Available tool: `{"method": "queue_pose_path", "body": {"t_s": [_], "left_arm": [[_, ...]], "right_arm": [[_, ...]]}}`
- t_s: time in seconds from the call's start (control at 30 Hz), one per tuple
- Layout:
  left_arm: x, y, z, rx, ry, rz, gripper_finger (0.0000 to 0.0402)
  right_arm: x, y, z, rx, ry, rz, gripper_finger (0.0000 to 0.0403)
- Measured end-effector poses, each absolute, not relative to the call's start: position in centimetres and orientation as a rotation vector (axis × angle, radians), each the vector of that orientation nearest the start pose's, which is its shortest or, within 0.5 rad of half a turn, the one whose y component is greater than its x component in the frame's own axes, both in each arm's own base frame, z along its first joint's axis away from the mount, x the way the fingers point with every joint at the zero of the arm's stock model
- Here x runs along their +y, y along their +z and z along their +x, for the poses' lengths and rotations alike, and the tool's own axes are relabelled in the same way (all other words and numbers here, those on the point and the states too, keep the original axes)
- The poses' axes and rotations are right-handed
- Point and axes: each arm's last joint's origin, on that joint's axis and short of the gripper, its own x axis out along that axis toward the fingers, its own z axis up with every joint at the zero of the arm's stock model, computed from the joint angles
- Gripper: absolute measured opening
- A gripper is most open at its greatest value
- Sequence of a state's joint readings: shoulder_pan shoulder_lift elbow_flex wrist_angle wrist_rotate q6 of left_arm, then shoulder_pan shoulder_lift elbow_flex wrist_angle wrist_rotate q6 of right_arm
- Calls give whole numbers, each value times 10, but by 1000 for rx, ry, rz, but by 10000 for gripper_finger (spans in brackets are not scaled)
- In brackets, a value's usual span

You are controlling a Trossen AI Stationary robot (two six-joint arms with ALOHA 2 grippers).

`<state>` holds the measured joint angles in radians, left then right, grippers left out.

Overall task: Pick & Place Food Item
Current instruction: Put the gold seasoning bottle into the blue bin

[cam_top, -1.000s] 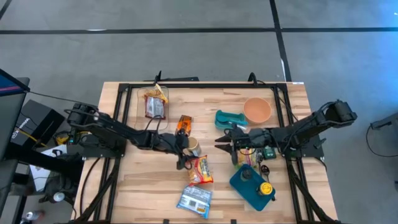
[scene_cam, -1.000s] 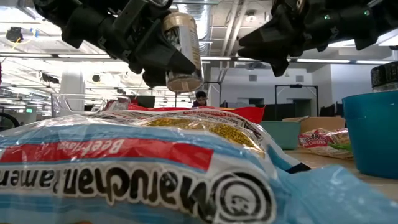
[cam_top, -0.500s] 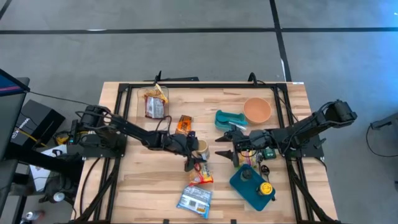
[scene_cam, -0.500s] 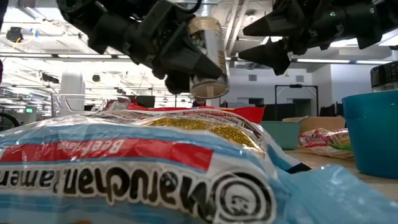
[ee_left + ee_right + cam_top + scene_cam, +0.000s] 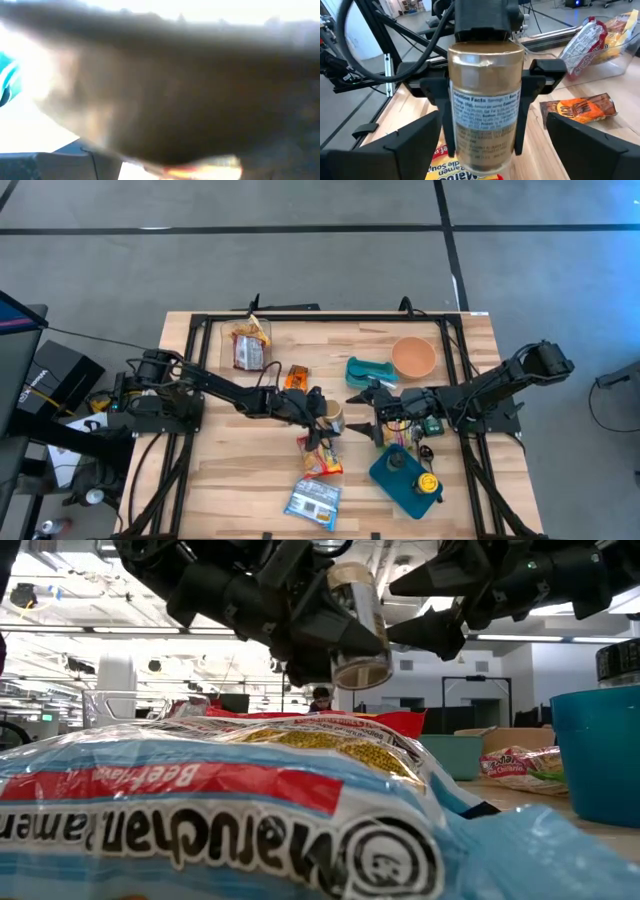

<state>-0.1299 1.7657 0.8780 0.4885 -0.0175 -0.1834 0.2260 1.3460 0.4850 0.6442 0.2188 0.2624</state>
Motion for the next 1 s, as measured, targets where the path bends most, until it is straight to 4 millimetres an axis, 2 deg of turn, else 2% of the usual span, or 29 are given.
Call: {"method": "queue_pose_path", "body": {"t_s": [0.37,0.53,0.67,0.83,1.0], "left_arm": [[-49,164,387,442,-99,-154,280],[-48,169,388,450,-94,-159,280],[-48,171,387,451,-95,-161,280],[-48,169,386,471,-93,-162,280],[-48,166,385,500,-91,-161,280]], "right_arm": [[52,196,257,217,-33,213,352],[54,188,261,243,-39,229,351],[57,181,271,278,-40,224,351],[60,183,286,282,-22,225,351],[61,183,289,331,-28,213,351]]}}
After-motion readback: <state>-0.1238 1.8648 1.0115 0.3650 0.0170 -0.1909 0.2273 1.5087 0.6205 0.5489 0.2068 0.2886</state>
